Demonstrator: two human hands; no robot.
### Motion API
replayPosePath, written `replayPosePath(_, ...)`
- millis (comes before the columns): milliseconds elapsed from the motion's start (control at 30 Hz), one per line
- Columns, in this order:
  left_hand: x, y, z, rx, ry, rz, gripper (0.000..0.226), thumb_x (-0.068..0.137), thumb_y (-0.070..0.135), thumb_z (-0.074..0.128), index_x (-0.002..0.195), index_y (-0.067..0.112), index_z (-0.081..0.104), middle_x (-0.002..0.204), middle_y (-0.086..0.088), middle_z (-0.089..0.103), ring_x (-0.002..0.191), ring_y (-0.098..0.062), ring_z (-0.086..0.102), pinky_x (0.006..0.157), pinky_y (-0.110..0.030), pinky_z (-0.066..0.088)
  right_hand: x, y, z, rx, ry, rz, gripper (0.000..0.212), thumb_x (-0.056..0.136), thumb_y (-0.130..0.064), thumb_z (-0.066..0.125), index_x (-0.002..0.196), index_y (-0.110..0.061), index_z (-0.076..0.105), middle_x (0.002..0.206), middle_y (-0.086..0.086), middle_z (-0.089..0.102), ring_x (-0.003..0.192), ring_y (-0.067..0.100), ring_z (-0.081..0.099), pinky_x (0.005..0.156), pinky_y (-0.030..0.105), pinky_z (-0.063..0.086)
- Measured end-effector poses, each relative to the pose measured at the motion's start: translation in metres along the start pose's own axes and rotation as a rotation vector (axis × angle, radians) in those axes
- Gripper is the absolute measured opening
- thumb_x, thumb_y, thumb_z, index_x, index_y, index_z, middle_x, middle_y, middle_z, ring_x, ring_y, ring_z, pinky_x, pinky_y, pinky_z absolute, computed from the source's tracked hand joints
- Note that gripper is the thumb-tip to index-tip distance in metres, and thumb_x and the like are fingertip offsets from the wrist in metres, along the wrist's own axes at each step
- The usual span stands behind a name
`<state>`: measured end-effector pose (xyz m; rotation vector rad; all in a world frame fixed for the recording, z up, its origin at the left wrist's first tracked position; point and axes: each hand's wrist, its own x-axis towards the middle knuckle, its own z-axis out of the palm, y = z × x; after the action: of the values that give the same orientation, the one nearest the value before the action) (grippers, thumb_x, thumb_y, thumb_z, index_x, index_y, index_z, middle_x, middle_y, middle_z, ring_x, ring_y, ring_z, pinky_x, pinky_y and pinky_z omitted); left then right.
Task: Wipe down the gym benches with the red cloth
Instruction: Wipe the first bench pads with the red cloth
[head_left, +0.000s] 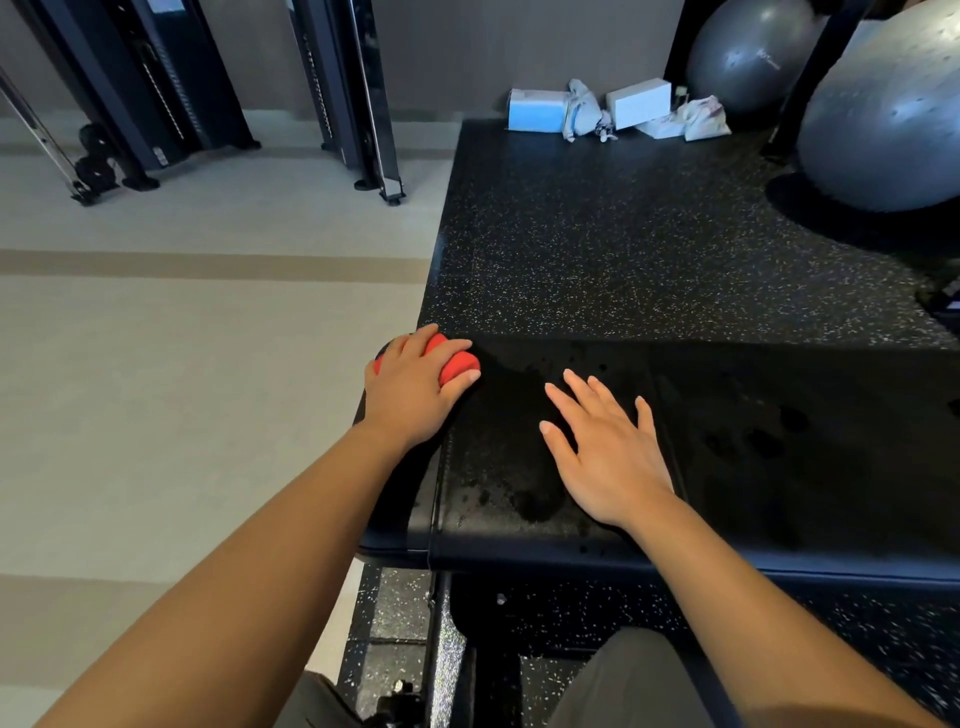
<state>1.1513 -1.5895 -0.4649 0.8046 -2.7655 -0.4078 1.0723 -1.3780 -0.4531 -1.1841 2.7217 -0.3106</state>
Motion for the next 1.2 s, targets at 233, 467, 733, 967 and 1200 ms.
replayPosePath(233, 0.050, -0.005, -0.002, -0.040, -0.076, -0.063, 0.043, 0.090, 0.062, 0.040, 0.129, 0.045, 0.047, 0.143, 0.002, 0.040, 0.131, -0.029, 0.033, 0.105, -0.050, 0.032, 0.000, 0.001, 0.001, 0.014, 0.004, 0.001, 0.054, 0.099, -0.051, 0.019, 0.151, -0.037, 0.012, 0.159, -0.014, -0.001, 0.146, 0.007, -0.007, 0.116, 0.046, -0.007)
replayPosePath(467, 0.013, -0.003, 0.003, 0.003, 0.040, 0.078, 0.048, 0.088, 0.064, 0.033, 0.129, 0.044, 0.048, 0.146, 0.003, 0.039, 0.133, -0.025, 0.035, 0.109, -0.048, 0.029, 0.000, 0.003, 0.000, 0.031, 0.011, -0.007, 0.052, 0.100, -0.049, 0.021, 0.150, -0.036, 0.016, 0.159, -0.013, 0.002, 0.146, 0.009, -0.005, 0.116, 0.047, -0.006)
replayPosePath(733, -0.023, 0.011, 0.004, -0.107, 0.070, 0.145, 0.057, 0.080, 0.069, 0.027, 0.122, 0.042, 0.055, 0.144, 0.004, 0.043, 0.134, -0.023, 0.037, 0.107, -0.054, 0.030, -0.011, 0.019, -0.007, 0.030, -0.002, 0.036, 0.052, 0.101, -0.046, 0.019, 0.152, -0.032, 0.014, 0.160, -0.007, 0.001, 0.147, 0.014, -0.005, 0.118, 0.044, -0.003)
replayPosePath(967, 0.021, 0.036, 0.012, -0.034, -0.027, 0.162, 0.035, 0.092, 0.055, 0.043, 0.123, 0.042, 0.053, 0.144, 0.004, 0.039, 0.137, -0.022, 0.029, 0.109, -0.055, 0.025, -0.013, 0.034, -0.008, 0.041, 0.020, 0.097, 0.053, 0.099, -0.050, 0.019, 0.150, -0.038, 0.014, 0.160, -0.007, -0.004, 0.146, 0.013, -0.009, 0.117, 0.043, -0.004)
replayPosePath(1200, 0.052, 0.063, 0.024, 0.066, -0.017, 0.152, 0.038, 0.094, 0.056, 0.037, 0.126, 0.041, 0.050, 0.141, 0.004, 0.042, 0.132, -0.024, 0.034, 0.107, -0.050, 0.027, -0.011, 0.035, -0.005, 0.055, 0.042, 0.091, 0.052, 0.099, -0.051, 0.020, 0.150, -0.039, 0.015, 0.160, -0.008, -0.003, 0.146, 0.012, -0.009, 0.118, 0.043, -0.005)
